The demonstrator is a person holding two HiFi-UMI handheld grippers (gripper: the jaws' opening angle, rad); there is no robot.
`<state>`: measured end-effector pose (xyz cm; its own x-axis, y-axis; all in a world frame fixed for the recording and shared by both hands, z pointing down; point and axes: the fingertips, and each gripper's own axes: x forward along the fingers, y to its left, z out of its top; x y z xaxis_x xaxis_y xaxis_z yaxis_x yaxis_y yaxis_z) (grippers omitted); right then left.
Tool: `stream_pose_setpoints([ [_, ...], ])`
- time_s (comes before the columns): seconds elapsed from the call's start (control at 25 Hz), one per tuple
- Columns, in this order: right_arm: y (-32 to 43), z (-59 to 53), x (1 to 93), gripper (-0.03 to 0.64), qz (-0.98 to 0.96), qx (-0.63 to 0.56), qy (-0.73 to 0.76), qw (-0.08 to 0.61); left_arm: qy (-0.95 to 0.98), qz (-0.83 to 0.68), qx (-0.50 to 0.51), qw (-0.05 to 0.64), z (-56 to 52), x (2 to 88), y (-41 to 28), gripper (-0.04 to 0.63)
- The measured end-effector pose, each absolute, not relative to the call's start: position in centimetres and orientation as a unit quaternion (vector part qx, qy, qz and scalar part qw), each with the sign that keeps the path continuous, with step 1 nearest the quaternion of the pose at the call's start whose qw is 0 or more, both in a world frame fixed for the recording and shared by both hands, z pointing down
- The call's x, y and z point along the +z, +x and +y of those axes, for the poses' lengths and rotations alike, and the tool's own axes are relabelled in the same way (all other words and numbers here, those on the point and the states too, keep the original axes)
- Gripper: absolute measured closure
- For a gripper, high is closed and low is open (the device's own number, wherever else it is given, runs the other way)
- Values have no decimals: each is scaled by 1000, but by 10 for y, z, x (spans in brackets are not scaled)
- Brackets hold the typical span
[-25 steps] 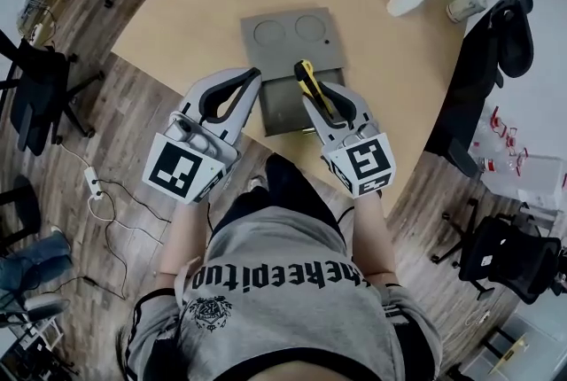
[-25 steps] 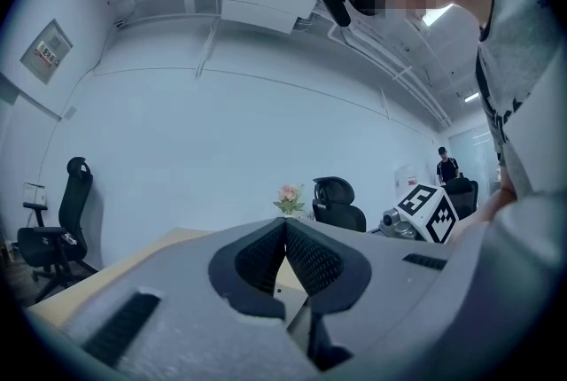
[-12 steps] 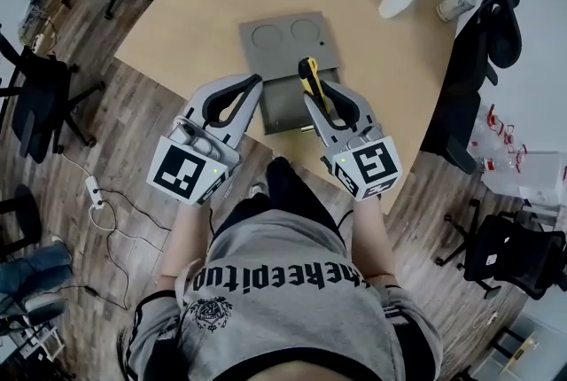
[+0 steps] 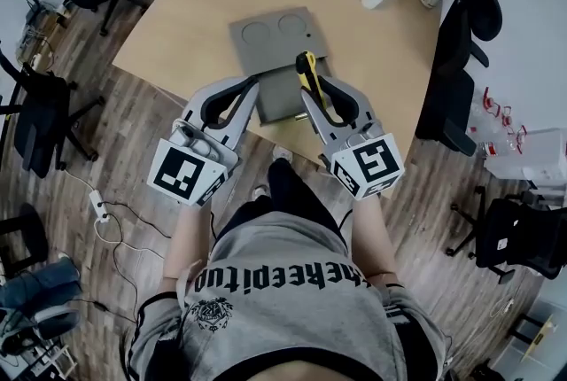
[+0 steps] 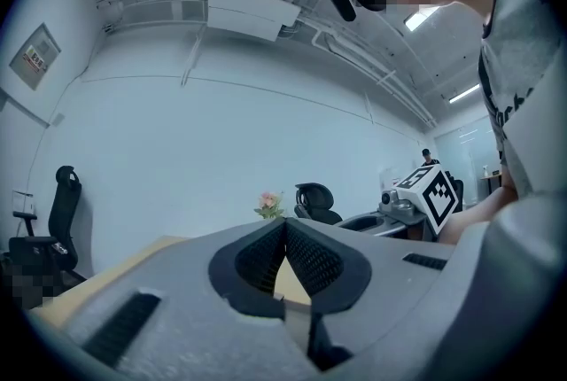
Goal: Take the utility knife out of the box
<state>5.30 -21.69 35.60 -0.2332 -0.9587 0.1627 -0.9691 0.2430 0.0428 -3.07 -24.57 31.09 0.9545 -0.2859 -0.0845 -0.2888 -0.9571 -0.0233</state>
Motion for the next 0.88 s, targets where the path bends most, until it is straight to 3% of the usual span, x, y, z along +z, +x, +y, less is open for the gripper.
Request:
stream_pose_setpoints([
  [0.88, 47, -170, 320, 499, -779, -2, 625, 52, -986, 149, 65, 29, -210, 291, -34, 578],
])
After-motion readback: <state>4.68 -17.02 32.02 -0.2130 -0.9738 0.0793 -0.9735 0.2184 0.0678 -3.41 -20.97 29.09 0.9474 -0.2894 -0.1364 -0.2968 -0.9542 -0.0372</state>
